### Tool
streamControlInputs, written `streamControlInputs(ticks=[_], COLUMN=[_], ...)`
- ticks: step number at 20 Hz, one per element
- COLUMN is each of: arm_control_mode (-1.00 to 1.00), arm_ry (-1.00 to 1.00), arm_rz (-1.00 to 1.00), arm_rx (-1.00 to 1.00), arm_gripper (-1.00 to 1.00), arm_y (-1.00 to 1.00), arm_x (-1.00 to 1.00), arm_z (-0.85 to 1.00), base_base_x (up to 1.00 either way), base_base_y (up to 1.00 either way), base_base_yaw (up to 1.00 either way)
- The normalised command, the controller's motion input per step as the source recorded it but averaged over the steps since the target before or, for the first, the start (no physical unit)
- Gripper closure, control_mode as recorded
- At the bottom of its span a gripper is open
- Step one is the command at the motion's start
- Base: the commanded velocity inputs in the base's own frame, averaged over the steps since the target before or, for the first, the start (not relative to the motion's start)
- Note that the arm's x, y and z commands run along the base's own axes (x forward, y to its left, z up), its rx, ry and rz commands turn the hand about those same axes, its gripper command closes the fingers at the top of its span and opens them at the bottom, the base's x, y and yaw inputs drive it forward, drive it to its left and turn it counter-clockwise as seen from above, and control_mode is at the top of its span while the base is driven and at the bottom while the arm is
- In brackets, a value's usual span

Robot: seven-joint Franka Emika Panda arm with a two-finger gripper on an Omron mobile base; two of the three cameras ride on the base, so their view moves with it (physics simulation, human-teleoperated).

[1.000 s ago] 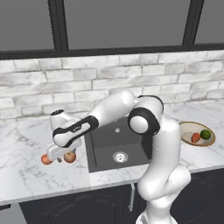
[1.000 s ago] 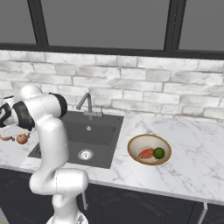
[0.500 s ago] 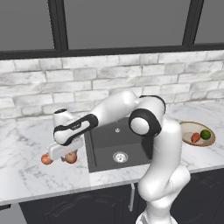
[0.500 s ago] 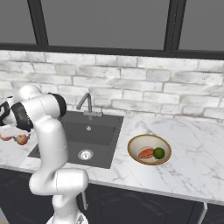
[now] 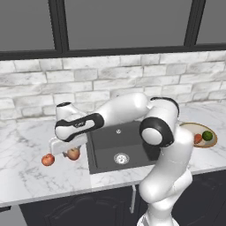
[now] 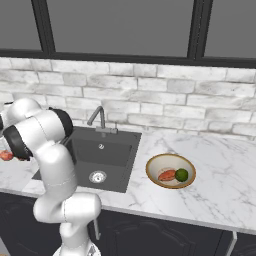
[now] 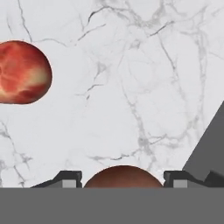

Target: There is a mixed pile of frozen fruits and vegetables on the counter. Locate all the frozen vegetables and place the items in a bowl on the counter. Take all the frozen fruits and defrost them in a running sink.

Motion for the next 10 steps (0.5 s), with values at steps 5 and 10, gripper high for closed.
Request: streamControlInputs(ticks=[5,10], arm_control_mode=[-1.00,-1.00], arm_ry=[-0.10,-0.04], arm_rz=[-0.18,-0.22], arm_rx=[0.00,0.00], arm_gripper=[1.00,1.00], arm_y=[-0.43,-0.50], arm_x=[-0.09,0.00], arm_z=[0.22,0.14], base_base_x=[0.00,0.00], base_base_y=[0.00,0.00], base_base_yaw=[0.00,0.00])
